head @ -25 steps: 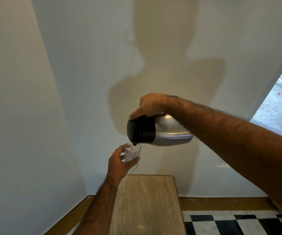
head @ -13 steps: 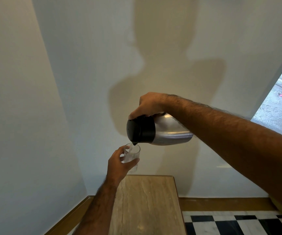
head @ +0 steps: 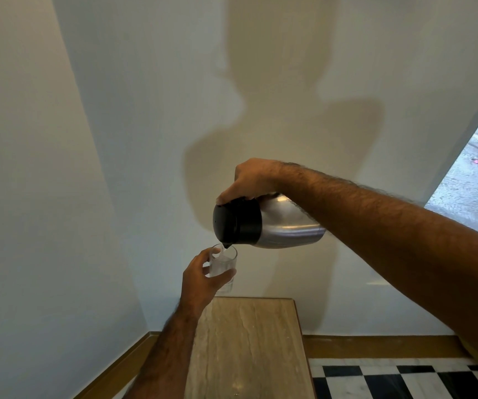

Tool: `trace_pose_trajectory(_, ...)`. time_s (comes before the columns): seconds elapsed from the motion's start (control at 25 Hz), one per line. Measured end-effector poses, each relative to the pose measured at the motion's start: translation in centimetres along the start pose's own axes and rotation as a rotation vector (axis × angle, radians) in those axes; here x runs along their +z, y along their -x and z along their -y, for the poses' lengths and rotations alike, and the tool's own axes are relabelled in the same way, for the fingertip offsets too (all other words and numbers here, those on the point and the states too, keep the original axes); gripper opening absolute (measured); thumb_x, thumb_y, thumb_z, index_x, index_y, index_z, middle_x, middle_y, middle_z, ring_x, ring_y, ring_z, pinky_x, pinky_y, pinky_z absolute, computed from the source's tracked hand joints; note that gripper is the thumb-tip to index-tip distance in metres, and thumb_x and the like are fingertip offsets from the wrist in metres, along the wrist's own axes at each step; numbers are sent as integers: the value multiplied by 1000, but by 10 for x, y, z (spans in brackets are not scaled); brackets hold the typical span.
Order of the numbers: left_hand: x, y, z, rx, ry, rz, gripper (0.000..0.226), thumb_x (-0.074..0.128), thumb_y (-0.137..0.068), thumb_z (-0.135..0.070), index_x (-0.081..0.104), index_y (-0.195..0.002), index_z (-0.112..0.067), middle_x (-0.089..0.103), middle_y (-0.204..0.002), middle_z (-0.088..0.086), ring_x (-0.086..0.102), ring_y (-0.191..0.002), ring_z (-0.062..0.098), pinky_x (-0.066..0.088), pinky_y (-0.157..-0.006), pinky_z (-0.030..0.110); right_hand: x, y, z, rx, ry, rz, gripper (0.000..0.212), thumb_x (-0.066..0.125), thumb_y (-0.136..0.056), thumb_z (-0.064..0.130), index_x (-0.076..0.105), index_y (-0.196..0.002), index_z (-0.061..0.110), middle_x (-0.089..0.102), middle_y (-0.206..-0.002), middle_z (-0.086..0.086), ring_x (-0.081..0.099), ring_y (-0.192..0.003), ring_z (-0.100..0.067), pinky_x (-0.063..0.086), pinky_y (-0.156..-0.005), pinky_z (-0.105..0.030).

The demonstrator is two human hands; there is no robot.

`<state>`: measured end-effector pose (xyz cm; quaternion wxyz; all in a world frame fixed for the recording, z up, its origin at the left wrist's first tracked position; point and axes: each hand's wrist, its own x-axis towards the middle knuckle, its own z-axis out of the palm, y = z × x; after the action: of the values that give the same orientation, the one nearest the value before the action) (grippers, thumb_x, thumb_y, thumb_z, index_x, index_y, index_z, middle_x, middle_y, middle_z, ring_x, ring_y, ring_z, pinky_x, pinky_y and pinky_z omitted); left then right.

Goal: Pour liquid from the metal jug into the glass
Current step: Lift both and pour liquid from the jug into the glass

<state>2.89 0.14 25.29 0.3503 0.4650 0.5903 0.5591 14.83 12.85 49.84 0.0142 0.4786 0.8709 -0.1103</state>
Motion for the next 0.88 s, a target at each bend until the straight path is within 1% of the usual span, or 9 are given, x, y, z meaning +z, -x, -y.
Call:
trace_pose_trajectory(0.16,0,-3,0,2,-11,-4,59,79,-66,-50,56,-119,-37,62,-125,-10,63,-111,19,48,-71,6,-1,-3,0,-1,-2,-2,56,69,-63,78,68,-65,22,69,-63,7,66,-62,-12,42,-53,-27)
trace_pose_trajectory(0.28,-1,-4,0,-1,-6,-8,58,81,-67,-48,55,-118,-38,62,-126,-8,63,-110,20,49,-75,11,-2,-5,0,-2,9,-8,56,69,-63,78,67,-64,22,69,-62,8,66,-62,-12,42,-53,-27)
trace_pose_trajectory(0.36,-1,-5,0,4,0,-5,60,79,-64,-50,56,-118,-37,62,-125,-8,63,-110,21,50,-77,13,-3,-6,0,-5,16,-5,56,68,-63,78,67,-64,22,69,-63,7,65,-62,-12,42,-53,-27)
trace_pose_trajectory(0.44,-1,-6,-1,8,-5,-5,61,78,-63,-52,56,-117,-38,62,-126,-9,63,-110,20,49,-75,9,-3,-8,-1,-7,16,-3,56,68,-64,78,67,-65,22,69,-65,7,66,-63,-13,43,-54,-27)
trace_pose_trajectory(0.52,0,-7,-1,8,-10,-12,59,78,-62,-53,56,-115,-39,62,-125,-10,63,-109,20,48,-70,6,-3,-9,-2,-7,14,-1,56,68,-64,78,67,-66,22,70,-66,6,66,-64,-13,44,-55,-28)
trace_pose_trajectory(0.6,-1,-9,-1,13,-4,-12,59,79,-62,-53,56,-115,-39,62,-124,-10,63,-110,21,49,-73,7,-4,-10,-1,-5,17,-2,58,68,-62,79,68,-64,21,69,-64,6,66,-63,-13,44,-55,-28)
trace_pose_trajectory(0.72,-1,-10,-1,19,4,-8,60,80,-62,-53,56,-115,-40,62,-124,-10,64,-110,21,50,-77,14,-5,-11,1,-5,17,-3,58,68,-61,79,69,-64,21,69,-62,6,67,-64,-14,45,-56,-28)
trace_pose_trajectory(0.88,-2,-12,-1,13,-13,-21,62,80,-63,-53,58,-119,-36,62,-126,-10,64,-110,20,50,-78,13,-4,-11,1,-5,11,1,56,69,-65,78,67,-68,22,70,-67,5,66,-65,-13,44,-56,-28)
